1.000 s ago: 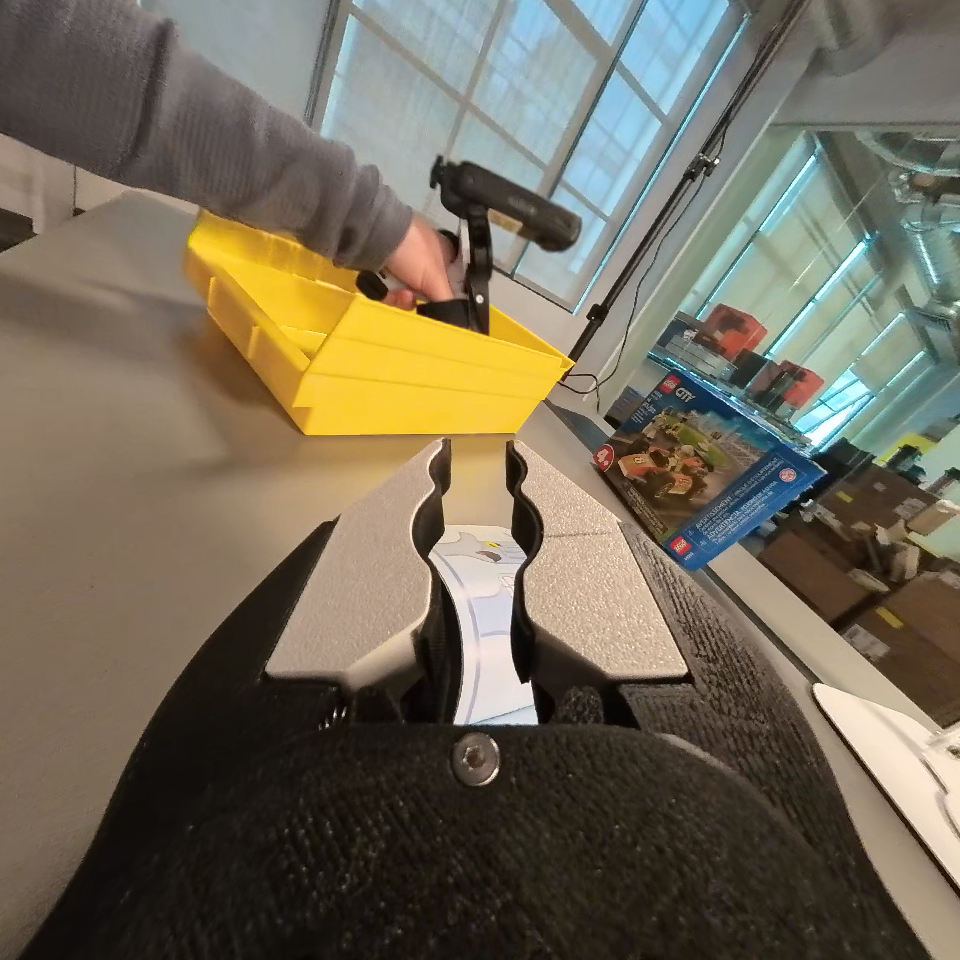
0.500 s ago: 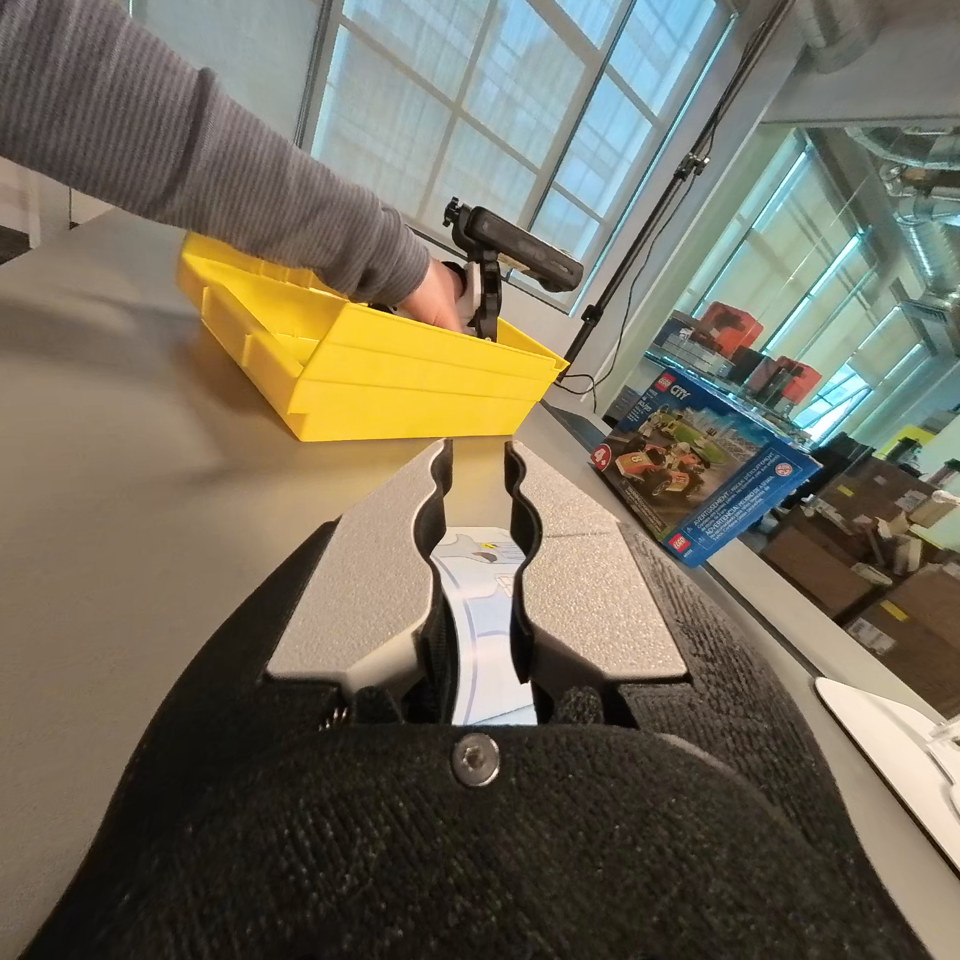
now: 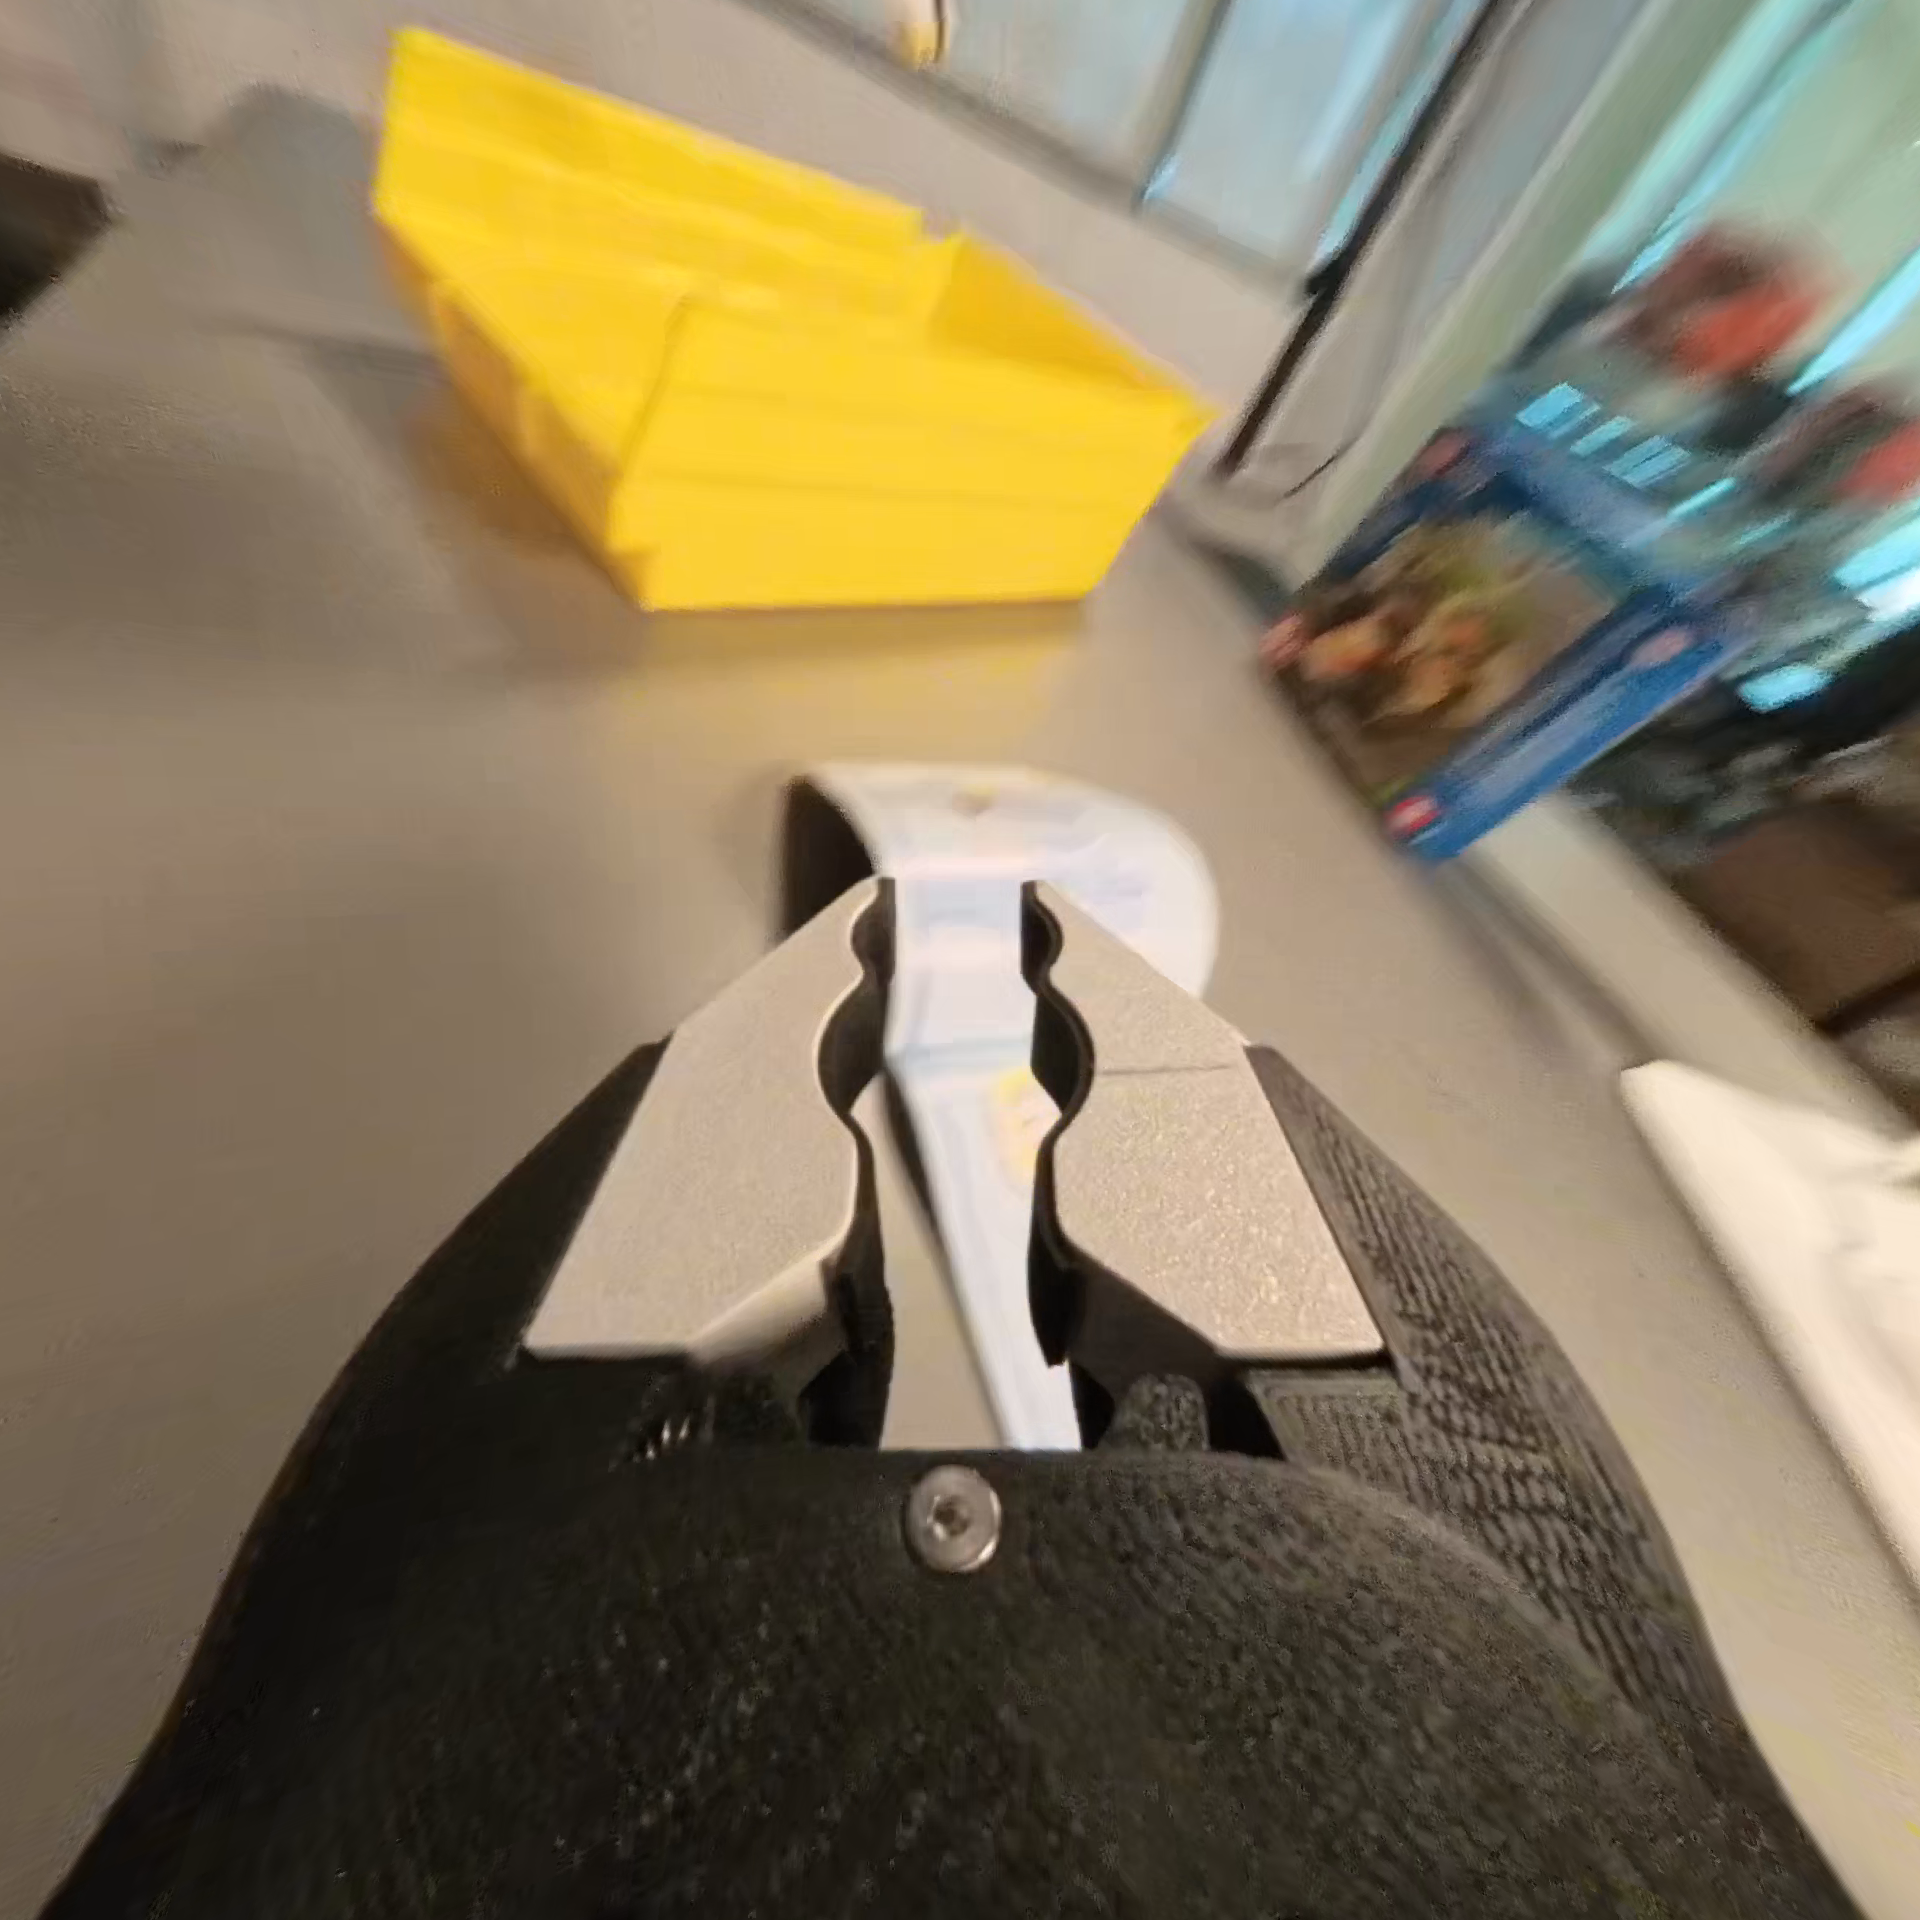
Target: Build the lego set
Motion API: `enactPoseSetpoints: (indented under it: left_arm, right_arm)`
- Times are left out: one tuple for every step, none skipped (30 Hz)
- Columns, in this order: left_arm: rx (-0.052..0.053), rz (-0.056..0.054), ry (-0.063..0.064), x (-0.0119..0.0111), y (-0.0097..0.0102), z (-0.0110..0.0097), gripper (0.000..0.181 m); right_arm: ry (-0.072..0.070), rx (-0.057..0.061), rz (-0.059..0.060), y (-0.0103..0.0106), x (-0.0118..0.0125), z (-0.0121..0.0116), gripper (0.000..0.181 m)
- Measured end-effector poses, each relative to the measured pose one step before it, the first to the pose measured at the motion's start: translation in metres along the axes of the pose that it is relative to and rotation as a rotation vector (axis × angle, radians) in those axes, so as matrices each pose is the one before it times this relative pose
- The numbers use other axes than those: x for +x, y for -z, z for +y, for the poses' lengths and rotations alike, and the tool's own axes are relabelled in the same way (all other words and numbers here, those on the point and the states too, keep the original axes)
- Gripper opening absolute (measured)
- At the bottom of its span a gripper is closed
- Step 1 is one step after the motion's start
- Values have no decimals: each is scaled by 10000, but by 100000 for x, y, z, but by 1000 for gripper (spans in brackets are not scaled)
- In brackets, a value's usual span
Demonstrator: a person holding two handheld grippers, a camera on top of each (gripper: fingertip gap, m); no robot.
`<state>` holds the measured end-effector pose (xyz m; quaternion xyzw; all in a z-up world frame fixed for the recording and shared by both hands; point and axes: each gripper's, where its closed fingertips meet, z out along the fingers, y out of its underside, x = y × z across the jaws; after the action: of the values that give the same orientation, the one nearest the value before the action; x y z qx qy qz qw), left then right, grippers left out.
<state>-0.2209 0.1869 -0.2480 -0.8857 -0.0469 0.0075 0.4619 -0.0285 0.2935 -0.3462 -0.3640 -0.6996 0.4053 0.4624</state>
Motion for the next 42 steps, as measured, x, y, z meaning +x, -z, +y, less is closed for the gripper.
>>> enactPoseSetpoints:
  left_arm:
    - [94,985,-126,3221,397,471,9]
    - [-119,1002,-217,3302,-282,925,9]
    - [-235,868,-239,2992,-920,1152,9]
    - [-305,633,-216,2432,-1409,1240,9]
    - [-278,511,-237,1996,-1680,1136,9]
    - [-219,437,-200,1551,-1820,926,9]
    - [-213,238,-102,882,-1819,799,9]
    - [-241,98,88,367,-1708,740,9]
    - [-141,267,112,454,-1544,481,9]
    - [-98,146,130,135,-1344,324,9]
    - [-176,-145,66,-284,-1073,352,9]
    - [-114,-253,-137,-374,-846,189,9]
    - [-91,-385,-139,-595,-728,105,9]
    - [-141,-215,-68,-370,-662,167,9]
    - [-117,-104,-17,-221,-600,107,9]
    - [-112,-101,14,-244,-532,124,9]
    - [-112,0,35,-79,-437,131,9]
    - [-72,20,32,-31,-377,95,10]
    - [-35,44,58,-3,-300,88,15]
    - [181,109,121,137,-22,-229,23]
    - [42,91,94,121,87,-30,30]
    - [28,-74,17,-67,216,83,37]
    - [93,-174,-25,-169,400,72,43]
    - [155,-109,-22,-30,586,68,48]
    - [225,-6,-1,159,745,70,51]
    - [293,43,22,261,883,98,51]
    - [320,86,40,358,937,167,51]
    - [296,101,44,407,1001,262,51]
    - [272,2,55,262,1014,371,50]
    - [208,-81,84,105,1000,499,50]
    - [156,-89,90,55,977,589,50]
    - [147,-102,101,-25,964,600,49]
    - [117,-92,134,-66,915,606,48]
    - [105,-103,161,-118,882,554,47]
    - [148,-138,179,-199,879,429,47]
    - [202,-149,189,-250,888,272,47]
    - [232,-155,198,-297,899,141,47]
    - [280,-192,196,-382,945,-22,46]
    - [327,-245,169,-509,966,-160,46]
    - [350,-337,151,-702,965,-246,45]
    - [378,-427,165,-911,923,-323,44]
    - [404,-431,193,-1002,841,-393,44]
  right_arm:
    - [-678,-489,-847,555,-987,915,28]
    - [-527,-502,-668,423,-853,1058,31]
    - [-241,-578,-93,392,-78,1312,34]
    - [-93,-475,69,403,133,1232,36]
    - [-275,-301,-54,425,26,929,36]
    - [-449,-140,-117,511,33,516,37]
    - [-387,39,-54,592,99,298,37]
    - [-230,69,107,644,230,270,37]
    - [-142,-51,242,677,345,447,37]
    - [-136,-202,333,615,460,698,37]
    - [-170,-226,309,489,408,765,35]
    - [-237,-221,244,379,316,648,33]
    - [-182,-121,154,252,119,402,32]
    - [-85,-43,148,201,44,208,30]
    - [-39,-44,202,132,123,160,29]
    - [-27,-84,92,41,10,184,27]
    - [-37,-113,27,-17,-24,197,26]
    - [-41,-110,56,-69,85,161,25]
    - [-37,-118,-29,-78,-18,159,24]
    - [-55,-150,-25,-93,17,213,23]
    - [-39,-168,-7,-79,21,260,20]
    - [-8,-23,5,7,19,64,18]
    - [-6,-15,57,83,69,92,14]
    - [-16,-12,40,106,64,110,10]
    - [-31,-4,64,116,106,100,9]
    - [-35,-3,57,126,111,121,9]
    - [-29,-2,56,122,98,104,9]
    - [-15,-1,104,143,151,118,10]
    - [5,20,205,172,244,106,15]
    - [6,8,162,196,144,143,19]
    - [-38,-18,112,193,77,178,16]
    - [-40,-45,96,147,38,201,8]
    - [-32,-6,86,113,37,91,8]
    - [-44,-3,19,64,-9,54,8]
    - [-32,-1,-11,7,3,-2,8]
    - [-34,-1,-28,-7,-2,1,8]
    - [-48,6,-29,-7,-2,-30,8]
    - [-60,107,-61,-74,-169,-361,8]
    - [-24,299,-187,-125,-637,-1195,8]
    - [230,418,-162,-310,-1016,-2106,8]
    - [486,511,-143,-718,-1272,-2880,8]
    - [594,530,-335,-1252,-1652,-3384,8]
